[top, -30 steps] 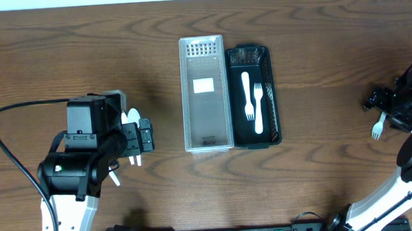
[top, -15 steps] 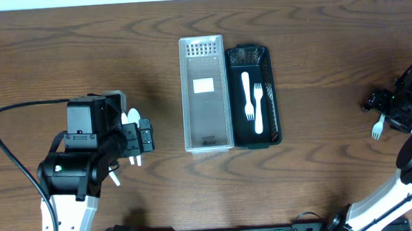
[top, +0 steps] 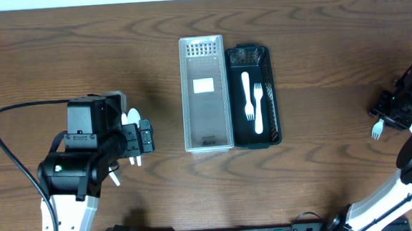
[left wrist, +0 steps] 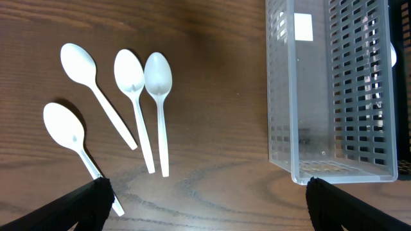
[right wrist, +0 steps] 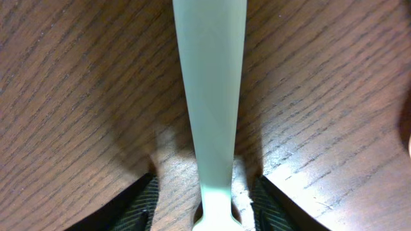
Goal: Pack container
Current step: 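Move the right gripper to the white spoon and grasp it, then carry the held utensil left and drop it into the black basket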
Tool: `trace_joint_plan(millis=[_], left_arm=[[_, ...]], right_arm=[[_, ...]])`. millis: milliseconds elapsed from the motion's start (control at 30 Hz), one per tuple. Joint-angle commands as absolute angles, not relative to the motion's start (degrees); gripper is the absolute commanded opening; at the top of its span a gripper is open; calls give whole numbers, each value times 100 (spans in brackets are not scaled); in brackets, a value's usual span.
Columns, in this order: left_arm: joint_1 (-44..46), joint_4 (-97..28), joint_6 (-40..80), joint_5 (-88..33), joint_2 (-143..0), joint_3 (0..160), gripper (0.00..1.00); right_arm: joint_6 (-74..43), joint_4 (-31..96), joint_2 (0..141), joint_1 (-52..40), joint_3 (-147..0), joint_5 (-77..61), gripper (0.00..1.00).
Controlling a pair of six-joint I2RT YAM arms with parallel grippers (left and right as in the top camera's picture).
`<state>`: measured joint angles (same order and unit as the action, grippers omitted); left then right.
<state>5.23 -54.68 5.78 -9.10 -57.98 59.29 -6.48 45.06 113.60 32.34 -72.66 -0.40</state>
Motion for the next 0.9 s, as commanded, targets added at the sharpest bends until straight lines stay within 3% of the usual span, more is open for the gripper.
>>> trace_joint_plan(millis=[0,367,600,867], left_arm=[[495,-5485,502,-987,-5760,6045,98],[495,-5485,502,-987,-5760,6045,98],[495,-5485,502,-987,-5760,6045,98],[495,-5485,502,-987,-5760,6045,98]], right_arm=[[-635,4493,11513,3188,-7100,-353,46],[-633,4431,11513,3166,-7102,-497,21],[-635,4431,11507,3070,-7124,-502,15],[-637,4705,11177,2541,-7371,-504,16]])
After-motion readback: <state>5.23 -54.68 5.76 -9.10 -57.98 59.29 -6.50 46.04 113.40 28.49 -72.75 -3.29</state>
